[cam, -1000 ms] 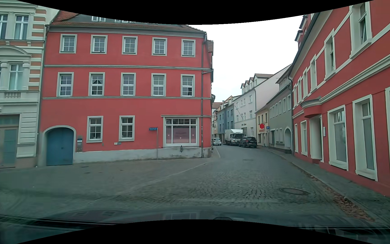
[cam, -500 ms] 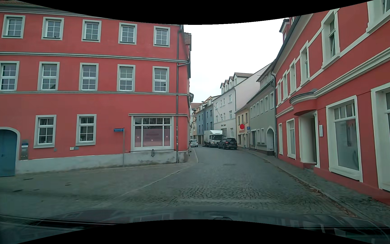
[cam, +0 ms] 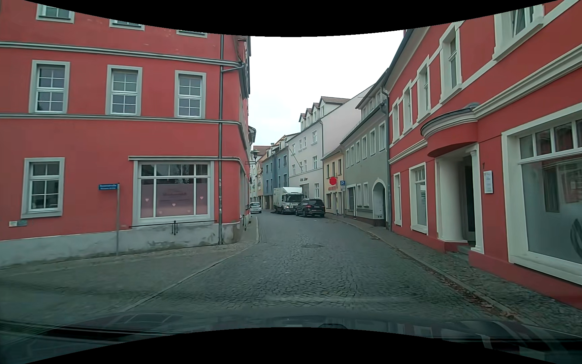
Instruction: Follow the waypoints while adhering to traffic rules and regulations
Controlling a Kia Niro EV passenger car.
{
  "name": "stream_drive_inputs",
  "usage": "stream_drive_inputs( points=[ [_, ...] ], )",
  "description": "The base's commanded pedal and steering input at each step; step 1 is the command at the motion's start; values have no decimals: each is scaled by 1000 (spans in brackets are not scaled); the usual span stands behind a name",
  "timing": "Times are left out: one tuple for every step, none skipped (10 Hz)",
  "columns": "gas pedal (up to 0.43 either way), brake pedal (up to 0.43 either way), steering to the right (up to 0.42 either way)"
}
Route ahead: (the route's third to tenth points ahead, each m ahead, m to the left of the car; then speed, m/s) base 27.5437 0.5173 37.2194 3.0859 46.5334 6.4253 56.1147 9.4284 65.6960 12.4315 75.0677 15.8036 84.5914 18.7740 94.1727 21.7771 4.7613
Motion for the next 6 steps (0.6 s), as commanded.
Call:
stream_drive_inputs(
  points=[
    [118, 0, 155],
    [118, 0, 141],
    [118, 0, 120],
    [118, 0, 104],
    [110, 0, 87],
    [110, 0, 76]
  ],
)
